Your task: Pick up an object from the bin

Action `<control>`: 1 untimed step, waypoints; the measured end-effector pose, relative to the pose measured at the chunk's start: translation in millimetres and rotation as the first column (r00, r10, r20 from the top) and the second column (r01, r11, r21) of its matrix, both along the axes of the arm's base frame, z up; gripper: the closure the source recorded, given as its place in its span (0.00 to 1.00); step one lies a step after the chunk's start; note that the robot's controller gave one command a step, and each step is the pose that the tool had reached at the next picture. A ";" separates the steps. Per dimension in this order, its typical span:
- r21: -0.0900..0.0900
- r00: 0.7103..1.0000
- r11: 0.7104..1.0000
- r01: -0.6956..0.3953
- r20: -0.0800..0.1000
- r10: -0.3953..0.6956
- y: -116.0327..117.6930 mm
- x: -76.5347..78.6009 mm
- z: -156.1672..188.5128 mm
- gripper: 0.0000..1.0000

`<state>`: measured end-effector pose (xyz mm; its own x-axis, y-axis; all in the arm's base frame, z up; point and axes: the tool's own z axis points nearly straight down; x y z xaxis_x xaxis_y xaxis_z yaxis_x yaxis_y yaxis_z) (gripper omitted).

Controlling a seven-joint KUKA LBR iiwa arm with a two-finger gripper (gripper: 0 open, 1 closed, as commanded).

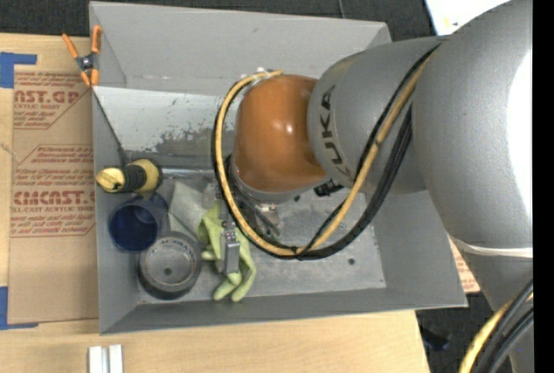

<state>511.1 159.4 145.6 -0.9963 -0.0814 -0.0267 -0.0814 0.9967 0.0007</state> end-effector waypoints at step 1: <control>0.000 0.994 0.994 -0.110 0.003 0.110 7.6 -9.1 -17.0 0.00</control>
Offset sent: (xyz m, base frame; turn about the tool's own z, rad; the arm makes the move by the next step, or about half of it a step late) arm -0.0251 -0.0028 -0.0535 0.1273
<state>502.0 167.0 128.6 -0.9813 -0.1900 -0.0293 -0.1901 0.9818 0.0002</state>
